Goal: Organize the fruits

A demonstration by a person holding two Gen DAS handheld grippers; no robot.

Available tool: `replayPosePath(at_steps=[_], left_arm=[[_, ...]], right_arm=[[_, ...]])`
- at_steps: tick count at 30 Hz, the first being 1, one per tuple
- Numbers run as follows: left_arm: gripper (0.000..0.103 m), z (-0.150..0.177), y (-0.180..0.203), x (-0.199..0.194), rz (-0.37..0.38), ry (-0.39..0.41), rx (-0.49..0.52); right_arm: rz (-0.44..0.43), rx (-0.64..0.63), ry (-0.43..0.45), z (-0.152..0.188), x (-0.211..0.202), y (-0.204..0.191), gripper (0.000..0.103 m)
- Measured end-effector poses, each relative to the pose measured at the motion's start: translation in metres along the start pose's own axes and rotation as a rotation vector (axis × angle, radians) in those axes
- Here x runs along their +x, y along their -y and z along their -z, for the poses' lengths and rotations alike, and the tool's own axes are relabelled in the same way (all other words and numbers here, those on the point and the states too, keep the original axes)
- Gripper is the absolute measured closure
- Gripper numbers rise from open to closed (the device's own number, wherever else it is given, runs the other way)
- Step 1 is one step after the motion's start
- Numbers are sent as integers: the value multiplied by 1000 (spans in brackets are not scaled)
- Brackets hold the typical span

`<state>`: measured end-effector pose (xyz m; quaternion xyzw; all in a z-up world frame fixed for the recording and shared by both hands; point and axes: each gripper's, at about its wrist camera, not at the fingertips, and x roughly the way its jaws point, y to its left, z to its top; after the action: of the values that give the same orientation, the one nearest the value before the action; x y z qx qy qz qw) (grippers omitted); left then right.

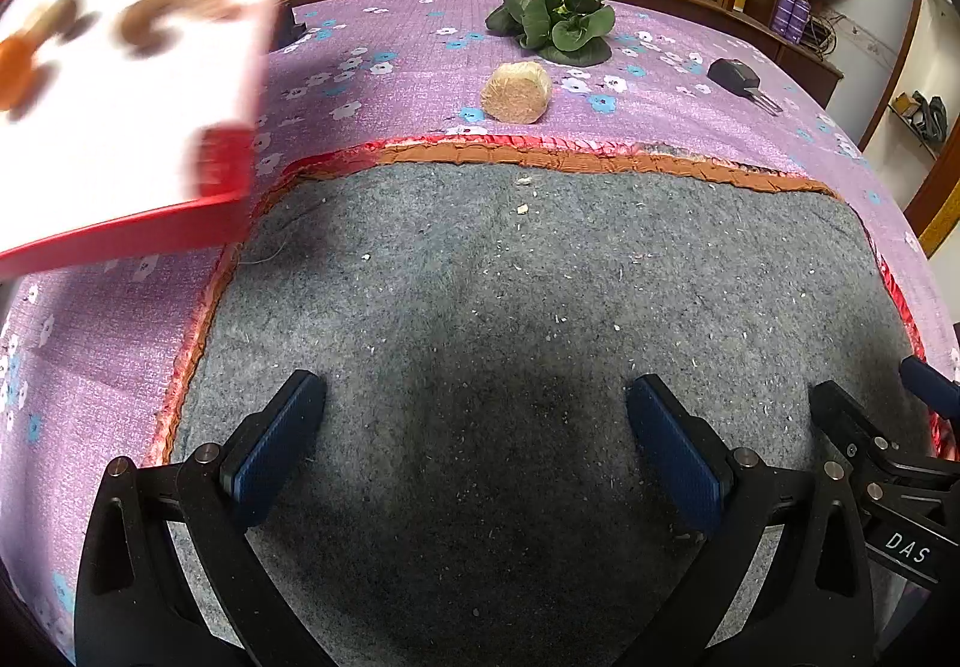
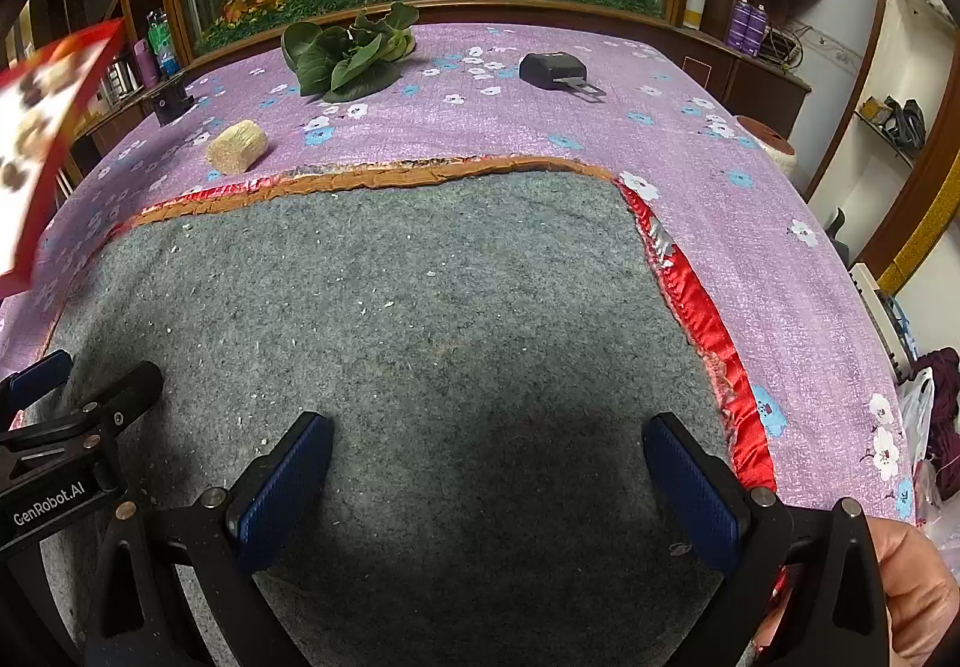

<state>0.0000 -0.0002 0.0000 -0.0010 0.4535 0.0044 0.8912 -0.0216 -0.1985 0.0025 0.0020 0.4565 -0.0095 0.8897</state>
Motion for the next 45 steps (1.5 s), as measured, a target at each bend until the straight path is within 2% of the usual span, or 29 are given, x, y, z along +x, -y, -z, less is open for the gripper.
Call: replayPosePath(at_steps=[45], left_arm=[[0,-2,0,-2,1,0,1]], right_arm=[[0,0,0,2,-2,1,0]])
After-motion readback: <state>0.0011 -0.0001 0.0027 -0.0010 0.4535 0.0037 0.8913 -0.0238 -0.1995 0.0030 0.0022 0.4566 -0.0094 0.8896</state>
